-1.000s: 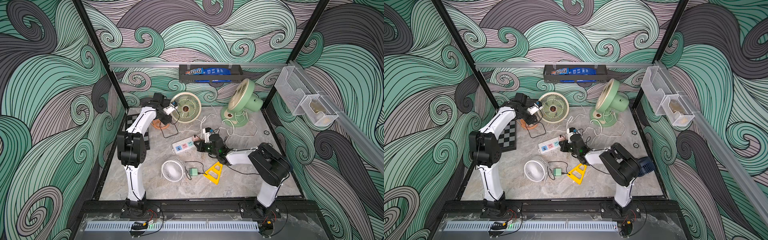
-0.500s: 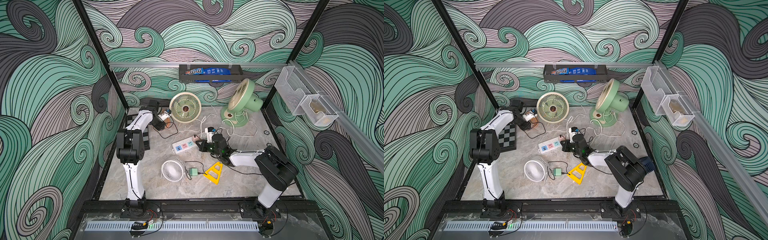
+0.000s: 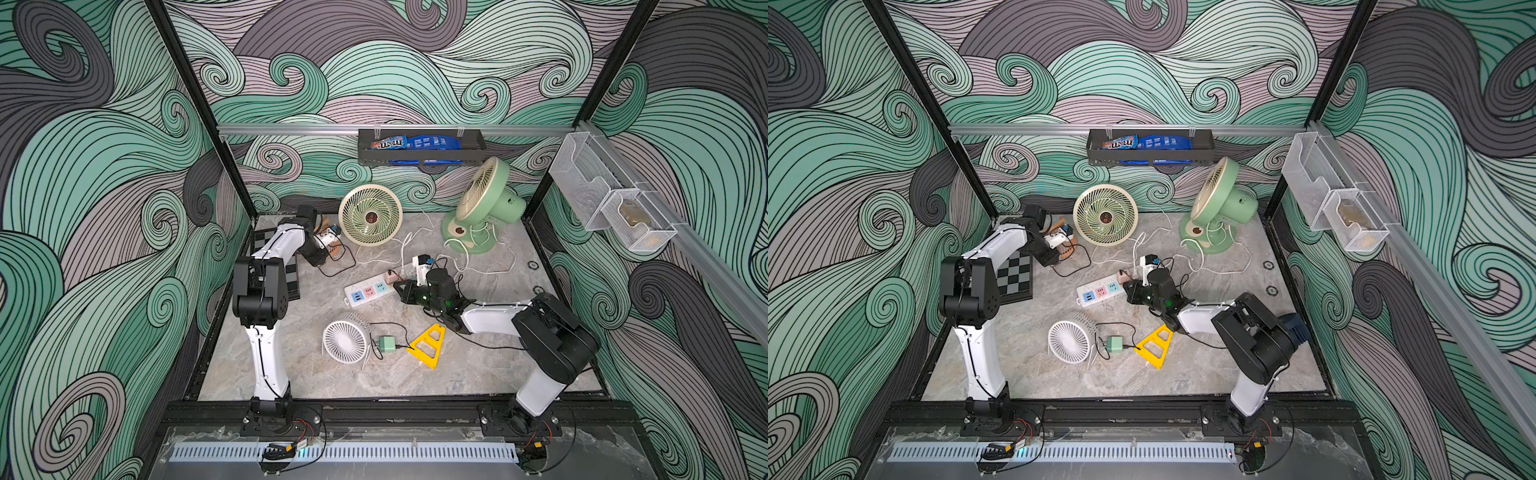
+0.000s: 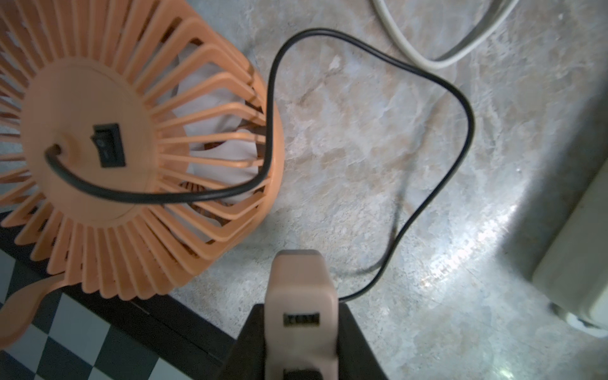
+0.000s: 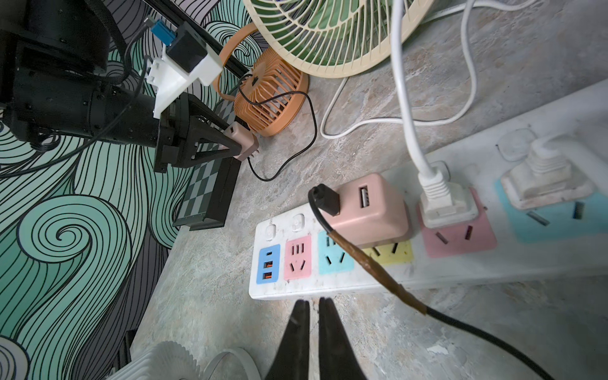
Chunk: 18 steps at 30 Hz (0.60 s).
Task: Unplug the desk fan from the power strip
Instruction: Place the plug at the center of the board.
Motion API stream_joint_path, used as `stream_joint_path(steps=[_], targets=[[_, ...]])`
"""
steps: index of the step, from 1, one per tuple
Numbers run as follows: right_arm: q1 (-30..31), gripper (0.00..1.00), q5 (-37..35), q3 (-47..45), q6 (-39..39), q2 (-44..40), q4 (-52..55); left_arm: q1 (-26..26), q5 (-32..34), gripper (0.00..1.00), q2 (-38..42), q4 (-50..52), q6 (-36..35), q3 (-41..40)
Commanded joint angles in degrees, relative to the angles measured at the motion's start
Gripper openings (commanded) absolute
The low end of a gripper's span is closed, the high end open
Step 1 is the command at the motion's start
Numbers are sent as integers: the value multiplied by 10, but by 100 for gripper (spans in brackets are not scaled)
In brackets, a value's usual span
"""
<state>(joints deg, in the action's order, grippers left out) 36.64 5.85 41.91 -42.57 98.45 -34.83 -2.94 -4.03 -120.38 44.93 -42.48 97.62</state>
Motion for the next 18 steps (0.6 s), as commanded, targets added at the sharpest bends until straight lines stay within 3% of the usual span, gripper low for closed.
stream_joint_path(steps=[1, 7, 14, 18], targets=[[-3, 17, -7, -7, 3, -17, -6, 6, -1, 1, -13, 1, -4, -1], [-9, 20, -8, -7, 6, -27, -2, 7, -11, 11, -14, 7, 0, 2], [-22, 22, -10, -8, 14, -48, 10, 8, -27, 32, -13, 17, 6, 15], [-32, 23, -12, -8, 18, -61, 17, 8, -39, 37, -13, 28, 13, 29]])
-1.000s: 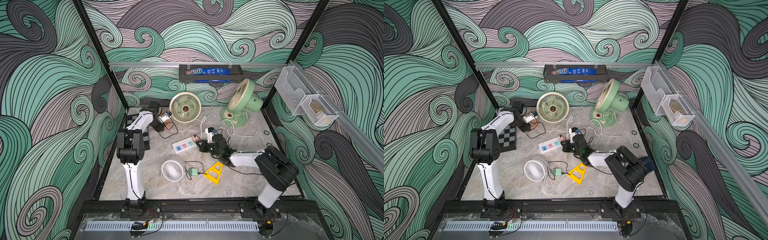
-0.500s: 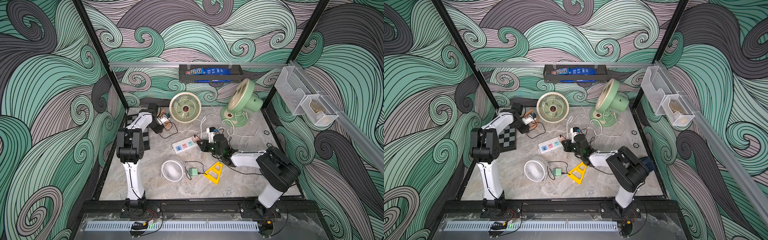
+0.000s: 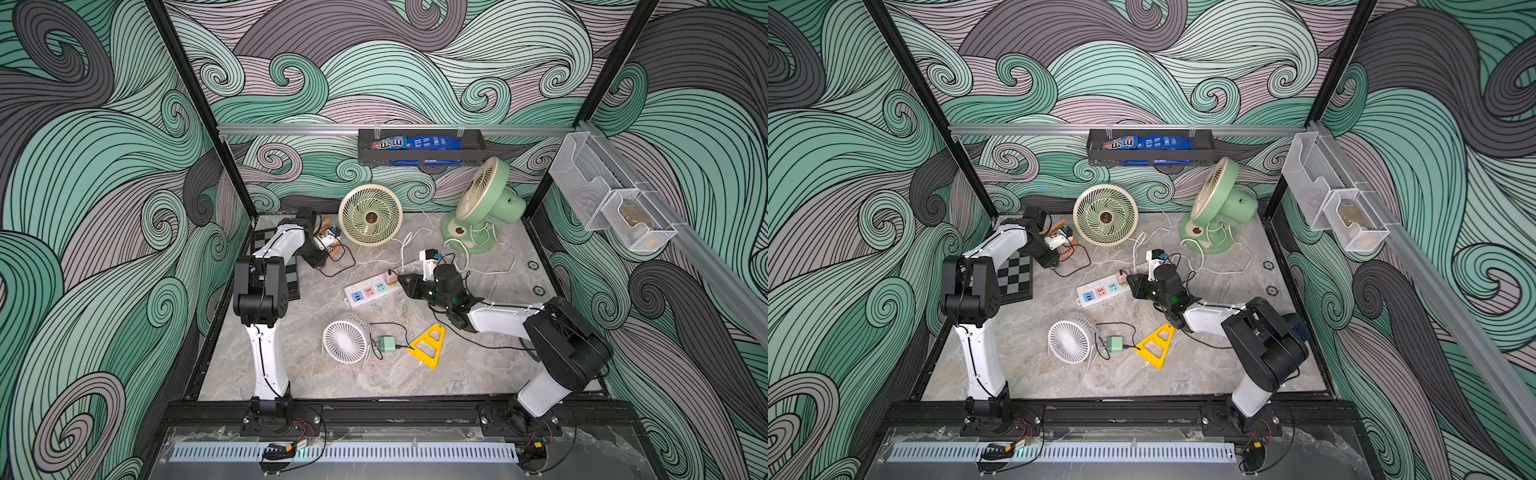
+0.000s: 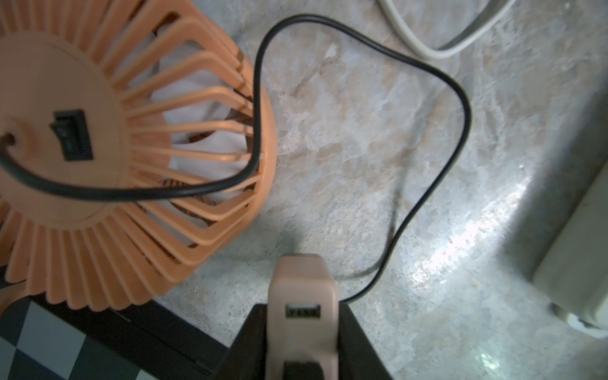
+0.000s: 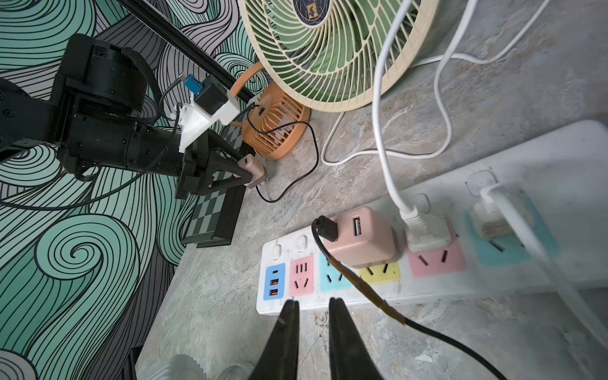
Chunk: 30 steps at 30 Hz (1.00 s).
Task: Unplug the desk fan from the power strip
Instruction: Place the plug at the center of the board.
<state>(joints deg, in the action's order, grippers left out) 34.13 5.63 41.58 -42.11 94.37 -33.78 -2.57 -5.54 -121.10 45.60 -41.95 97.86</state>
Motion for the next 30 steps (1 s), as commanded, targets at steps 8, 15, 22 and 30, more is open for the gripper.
stream_joint_path(steps=[8, 15, 22, 30], targets=[[-21, 24, -7, -8, 25, -37, 20, 4, -42, 48, 11, 37, 20, 48], [-34, 25, 18, -3, 36, -30, 21, 4, -115, 53, 38, 74, 33, 77], [-39, 21, 53, 3, 47, -9, 14, 2, -222, 57, 62, 73, 49, 84], [-41, 18, 74, 2, 49, 15, 8, -37, -284, 60, 82, 58, 70, 68]])
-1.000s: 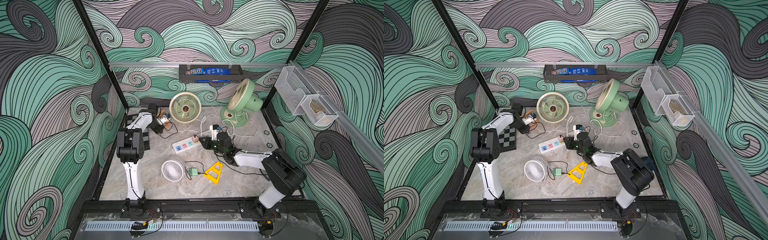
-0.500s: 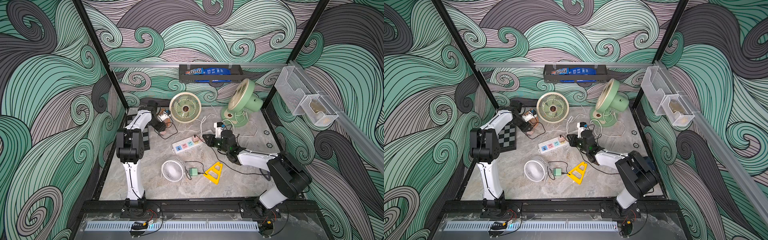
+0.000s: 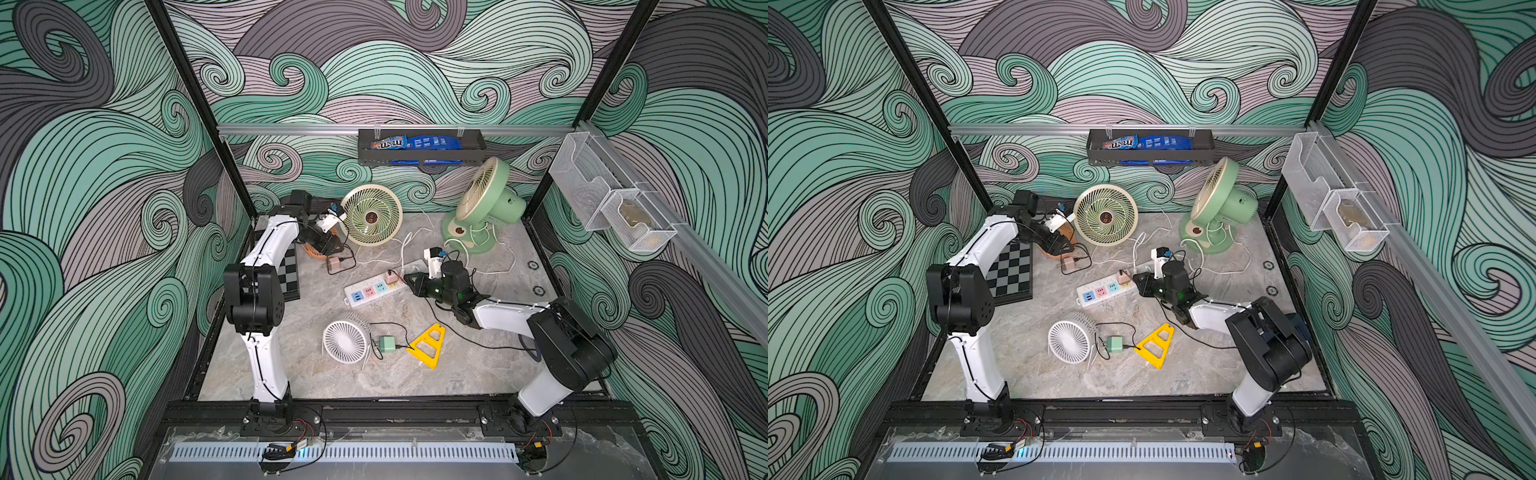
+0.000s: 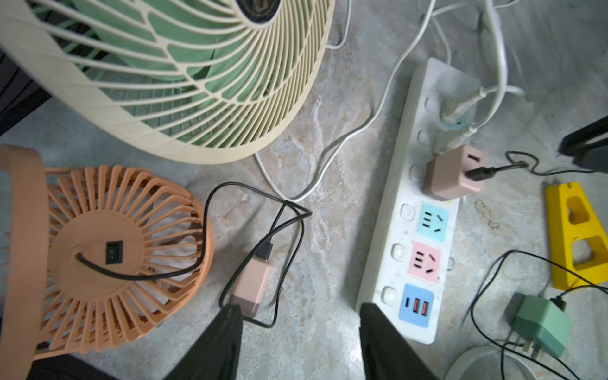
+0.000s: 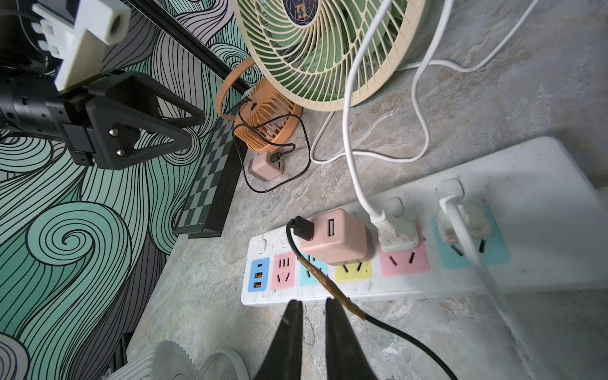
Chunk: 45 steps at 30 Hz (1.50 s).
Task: Unplug the desk fan from the power strip
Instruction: Place the plug at the center of the board, then remove the plug from the socket.
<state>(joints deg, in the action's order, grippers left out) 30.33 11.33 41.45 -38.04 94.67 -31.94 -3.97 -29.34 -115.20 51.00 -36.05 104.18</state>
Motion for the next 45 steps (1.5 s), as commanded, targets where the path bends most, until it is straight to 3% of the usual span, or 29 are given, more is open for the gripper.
stream_joint_path(steps=[1, 12, 23, 34, 45], targets=[[-3, 18, 17, 3, 9, 13, -12, -32, -46, 60, 26, -2, 10, -5], [-3, 12, 16, -8, 12, 33, -20, -124, -3, 61, 28, -84, 24, -83], [-18, 10, 24, -21, 3, 36, -38, -168, 52, 62, 1, -140, 52, -109], [-71, 10, 138, 27, 23, 107, -41, -198, 86, 62, -25, -133, 42, -110], [-73, 10, 198, 84, 46, 180, -30, -217, 97, 61, -36, -118, 40, -104]])
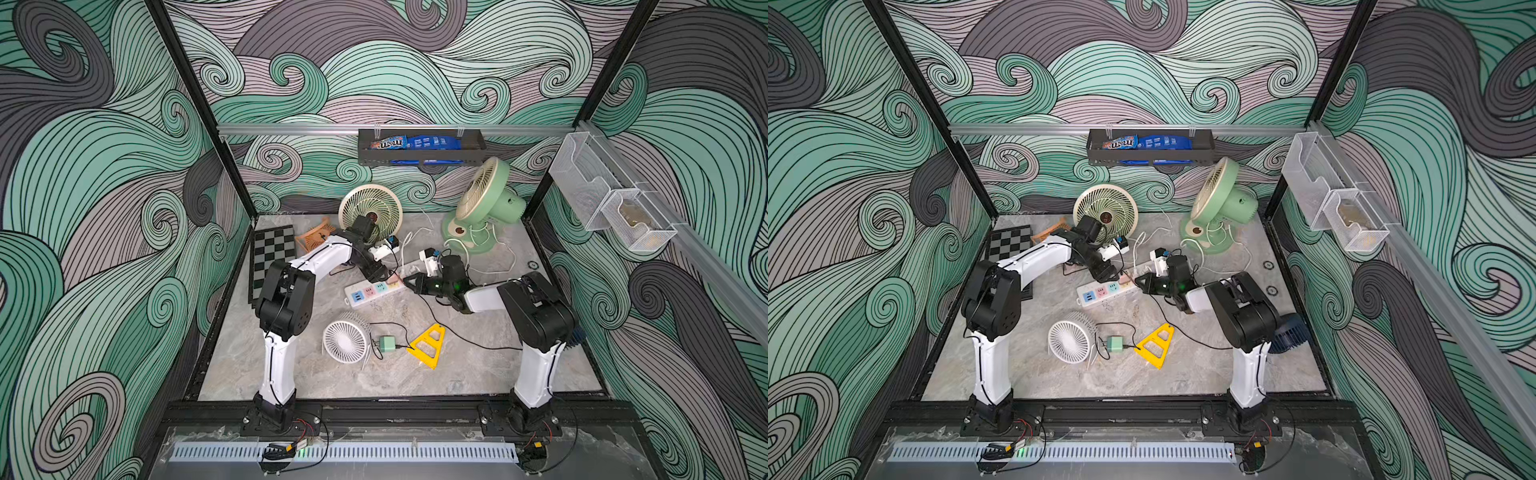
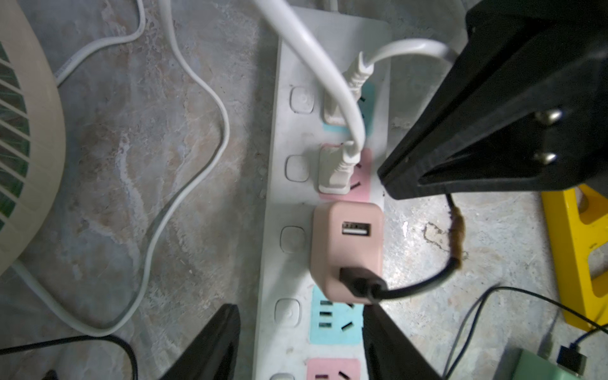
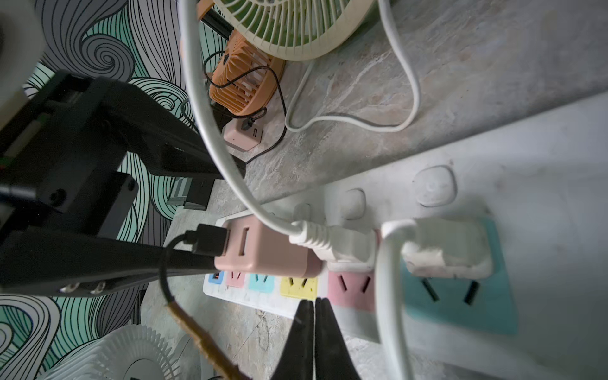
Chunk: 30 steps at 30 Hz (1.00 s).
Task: Unplug the desk fan from the power strip
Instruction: Remove the plug from the socket.
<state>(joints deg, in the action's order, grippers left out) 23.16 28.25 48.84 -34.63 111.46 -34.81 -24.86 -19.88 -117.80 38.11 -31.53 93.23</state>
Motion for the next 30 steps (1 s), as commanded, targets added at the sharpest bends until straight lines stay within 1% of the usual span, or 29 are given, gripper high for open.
stream_joint_path(steps=[1, 7, 16, 23, 26, 29, 30], targets=[[-1, 10, 32, 11, 10, 15, -4, -10, 3, 61, -10, 11, -6, 5], [0, 10, 38, 11, 2, 28, -14, -18, 1, 59, -13, 8, -3, 8], [6, 10, 26, 9, -17, 48, -26, -35, 10, 54, -20, 0, 4, 9], [13, 10, 18, 11, -31, 57, -26, -45, 23, 43, -27, -6, 8, 11], [17, 10, 13, 11, -35, 60, -25, -46, 24, 36, -28, -6, 11, 13], [22, 10, 6, 11, -41, 63, -22, -48, 28, 25, -26, -8, 13, 13], [23, 10, 5, 11, -43, 63, -21, -48, 29, 23, -26, -8, 14, 13]])
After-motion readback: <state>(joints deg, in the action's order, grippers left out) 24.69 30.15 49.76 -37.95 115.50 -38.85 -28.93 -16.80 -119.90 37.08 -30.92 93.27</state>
